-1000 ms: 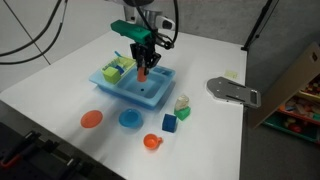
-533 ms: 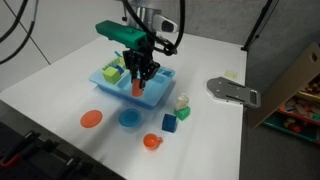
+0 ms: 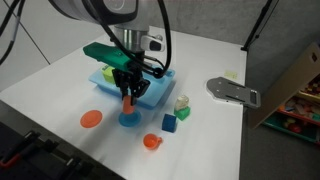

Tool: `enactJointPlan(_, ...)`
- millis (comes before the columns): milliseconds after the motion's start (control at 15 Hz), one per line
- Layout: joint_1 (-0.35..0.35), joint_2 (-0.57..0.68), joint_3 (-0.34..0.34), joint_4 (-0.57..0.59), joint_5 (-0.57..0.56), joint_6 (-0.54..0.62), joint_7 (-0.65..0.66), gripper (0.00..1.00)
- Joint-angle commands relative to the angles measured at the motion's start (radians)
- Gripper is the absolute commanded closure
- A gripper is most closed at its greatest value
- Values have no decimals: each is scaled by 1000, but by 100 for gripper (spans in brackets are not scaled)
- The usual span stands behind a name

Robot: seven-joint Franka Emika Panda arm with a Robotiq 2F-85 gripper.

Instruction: Remove the orange cup from the sink and put it on top of the blue saucer plate which is on top of a blue cup

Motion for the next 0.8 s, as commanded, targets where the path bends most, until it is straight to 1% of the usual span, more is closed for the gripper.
enactJointPlan(0, 14, 13, 13, -24, -36, 59, -6, 87)
enactJointPlan(133, 16, 23, 24, -22, -23, 52, -18, 87)
enactJointPlan(200, 15, 24, 18, -15, -18, 44, 1, 87)
enactJointPlan(267, 18, 29, 20, -15, -17, 44, 2, 62)
enactJointPlan(533, 17, 31, 20, -15, -17, 44, 2, 62)
enactJointPlan(600, 17, 31, 20, -15, -17, 44, 2, 87)
enactJointPlan(733, 24, 51, 17, -12, -36, 70, 17, 87)
